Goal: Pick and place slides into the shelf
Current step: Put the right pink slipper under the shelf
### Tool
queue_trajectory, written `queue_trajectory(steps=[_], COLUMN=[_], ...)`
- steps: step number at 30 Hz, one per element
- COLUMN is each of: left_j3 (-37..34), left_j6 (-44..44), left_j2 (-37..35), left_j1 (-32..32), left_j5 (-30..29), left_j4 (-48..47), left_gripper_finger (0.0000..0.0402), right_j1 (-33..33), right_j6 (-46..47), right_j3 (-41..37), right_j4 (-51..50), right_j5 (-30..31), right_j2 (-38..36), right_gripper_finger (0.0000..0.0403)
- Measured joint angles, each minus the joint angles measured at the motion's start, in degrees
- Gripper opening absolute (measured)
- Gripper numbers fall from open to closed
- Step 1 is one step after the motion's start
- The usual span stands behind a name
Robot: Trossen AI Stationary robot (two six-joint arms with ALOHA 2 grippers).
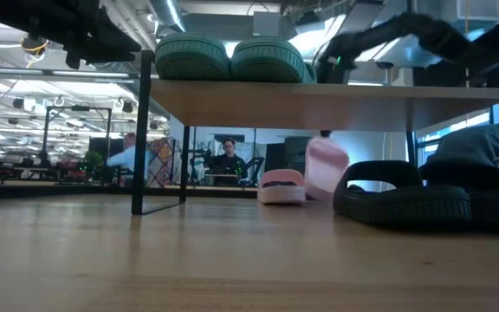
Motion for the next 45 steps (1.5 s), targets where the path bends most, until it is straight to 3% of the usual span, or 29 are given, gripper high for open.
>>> queue_trajectory(steps=[9, 16, 21, 26, 32, 37, 45], left_j3=[0.00, 0.00, 0.00, 0.00, 0.00, 0.00, 0.00], left_j6=[0.00, 0.00, 0.32, 0.39, 0.37, -0.08, -6.79], left_j2=[-0.01, -0.02, 0.00, 0.00, -0.02, -0.02, 0.03], left_j1=[0.00, 0.00, 0.00, 0.00, 0.00, -0.02, -0.04], left_j5=[0.00, 0.00, 0.02, 0.03, 5.76, 14.67, 24.75], left_j4=[-3.45, -6.13, -6.43, -6.43, -6.39, -7.23, -18.64], left_gripper_finger=[0.0170, 0.0170, 0.0170, 0.0170, 0.0170, 0.0170, 0.0170], right_j1=[0.16, 1.87, 5.07, 12.84, 27.44, 40.31, 56.94], right_j6=[7.67, 18.72, 26.10, 32.02, 37.01, 40.79, 51.05], right_j3=[0.07, 0.16, 0.26, 0.26, 0.26, 0.24, 0.15], right_j4=[12.80, 26.41, 30.92, 31.30, 28.10, 20.40, 15.83], right_j5=[0.89, 0.52, -7.17, -11.47, -10.49, -2.08, -1.60], right_j2=[-15.33, -28.94, -36.84, -41.69, -41.90, -37.60, -28.27], right_gripper_finger=[0.0008, 0.0008, 0.0008, 0.0008, 0.0008, 0.0008, 0.0006])
